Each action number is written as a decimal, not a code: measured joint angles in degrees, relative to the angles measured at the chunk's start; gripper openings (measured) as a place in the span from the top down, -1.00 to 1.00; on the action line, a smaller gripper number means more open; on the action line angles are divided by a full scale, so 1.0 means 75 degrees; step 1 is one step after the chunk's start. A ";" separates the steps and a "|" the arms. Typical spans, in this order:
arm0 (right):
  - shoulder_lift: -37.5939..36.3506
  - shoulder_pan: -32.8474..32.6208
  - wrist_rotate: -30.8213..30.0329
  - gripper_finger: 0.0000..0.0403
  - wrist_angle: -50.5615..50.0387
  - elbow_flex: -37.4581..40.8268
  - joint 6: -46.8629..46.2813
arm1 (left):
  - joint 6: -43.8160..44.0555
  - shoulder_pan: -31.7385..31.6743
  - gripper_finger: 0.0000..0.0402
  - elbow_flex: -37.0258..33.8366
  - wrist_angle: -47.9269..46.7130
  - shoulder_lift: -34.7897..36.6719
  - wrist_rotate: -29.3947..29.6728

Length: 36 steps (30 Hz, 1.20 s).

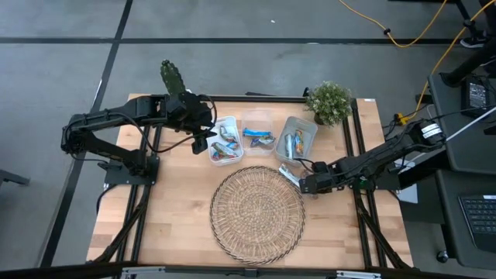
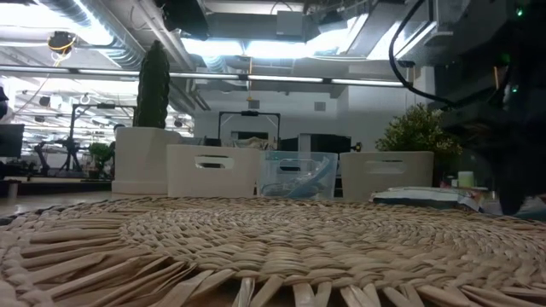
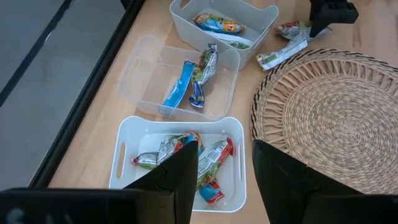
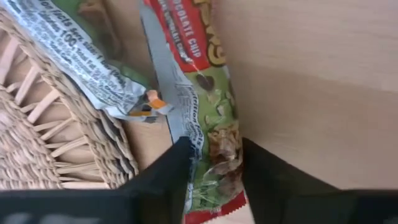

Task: Pick and place Granola Bars by type
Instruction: Put the red granola bar into the white bin

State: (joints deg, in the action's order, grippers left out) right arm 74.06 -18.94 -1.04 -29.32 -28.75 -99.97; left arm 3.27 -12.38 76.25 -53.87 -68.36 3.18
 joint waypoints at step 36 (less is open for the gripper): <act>-0.0221 -0.1705 -0.3688 0.77 -0.5642 -0.6320 0.2550 | -0.0140 0.0003 0.29 0.0000 0.0003 0.0000 0.0061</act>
State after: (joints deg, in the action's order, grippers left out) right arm 72.40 -31.73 -28.71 -71.64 -76.15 -80.84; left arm 2.22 -12.36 76.25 -53.84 -68.36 3.64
